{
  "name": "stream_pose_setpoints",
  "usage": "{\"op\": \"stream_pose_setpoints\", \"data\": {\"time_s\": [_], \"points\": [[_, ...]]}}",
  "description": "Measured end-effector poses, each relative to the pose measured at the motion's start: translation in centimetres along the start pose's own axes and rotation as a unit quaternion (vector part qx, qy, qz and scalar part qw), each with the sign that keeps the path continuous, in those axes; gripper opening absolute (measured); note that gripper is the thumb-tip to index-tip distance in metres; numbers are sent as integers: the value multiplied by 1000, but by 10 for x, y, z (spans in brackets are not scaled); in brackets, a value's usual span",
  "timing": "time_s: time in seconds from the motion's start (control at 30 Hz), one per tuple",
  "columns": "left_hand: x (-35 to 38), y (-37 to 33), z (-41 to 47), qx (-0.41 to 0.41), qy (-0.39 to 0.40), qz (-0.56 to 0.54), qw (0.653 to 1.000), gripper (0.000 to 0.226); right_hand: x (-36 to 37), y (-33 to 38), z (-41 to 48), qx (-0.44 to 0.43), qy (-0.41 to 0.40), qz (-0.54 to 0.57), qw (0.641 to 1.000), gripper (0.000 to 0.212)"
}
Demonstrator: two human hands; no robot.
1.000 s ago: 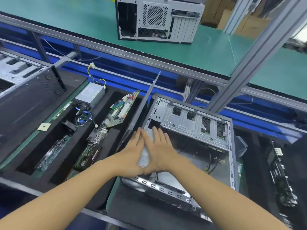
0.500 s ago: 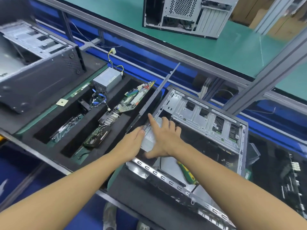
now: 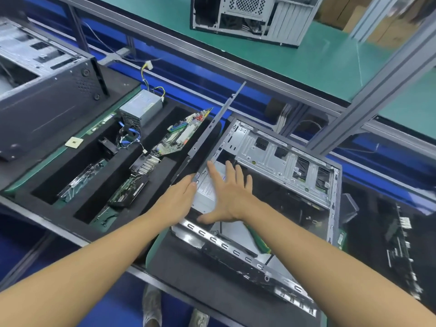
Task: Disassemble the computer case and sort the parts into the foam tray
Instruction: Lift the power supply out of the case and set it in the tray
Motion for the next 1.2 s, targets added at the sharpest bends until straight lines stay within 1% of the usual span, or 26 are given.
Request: {"op": "stream_pose_setpoints", "data": {"time_s": [0.07,0.13,0.23,0.3,0.37,0.43,0.5,0.53,0.57,0.63,0.73,0.8,0.83,0.9,0.97,1.07,1.2], "points": [[-4,2,-4,-27,-33,-68,997,41,-1,5,-2,-10,-21,34,999,144],[-10,8,-16,-51,-109,-123,985,34,-1,7,-5,-15,-29,70,997,144],[-11,17,-49,-66,-200,-146,967,25,-2,6,-5,-23,-30,75,996,143],[-5,29,-67,-117,-240,-171,948,19,-3,6,-4,-24,-26,63,997,142],[5,45,-76,-209,-270,-225,913,17,-3,6,-3,-21,-18,50,998,141],[13,55,-86,-304,-290,-298,857,17,-2,5,-2,-14,-5,45,999,142],[29,63,-103,-375,-278,-360,808,11,-3,3,-1,-4,8,39,999,145],[40,65,-111,-392,-258,-392,791,36,-3,3,-2,-2,11,36,999,145],[51,61,-118,-389,-233,-418,787,33,-3,4,-3,-2,9,34,999,145],[69,42,-123,-365,-167,-444,801,31,-6,6,-6,-3,-7,32,999,145],[83,25,-103,-304,-159,-432,834,35,-8,9,-11,-8,-22,41,999,144],[90,19,-89,-290,-147,-404,855,36,-7,12,-15,-11,-29,43,999,145],[93,19,-86,-295,-142,-400,856,38,-7,13,-16,-12,-35,44,998,145],[96,26,-86,-309,-143,-390,856,39,-10,14,-17,-15,-46,43,998,145],[91,32,-86,-302,-156,-372,864,30,-15,14,-14,-15,-50,40,998,144],[81,41,-81,-298,-212,-371,853,18,-22,15,-8,-7,-45,45,998,146],[82,44,-68,-282,-226,-385,849,14,-24,16,1,0,-48,63,997,142]]}}
Point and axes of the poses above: each hand's wrist, its own z-axis towards the middle knuckle, its own x-axis out of the palm, y = z × x, the point moved 6 cm from there along z, towards the middle knuckle, and after that the axes turned 11 degrees about x, right-handed, at the moved point
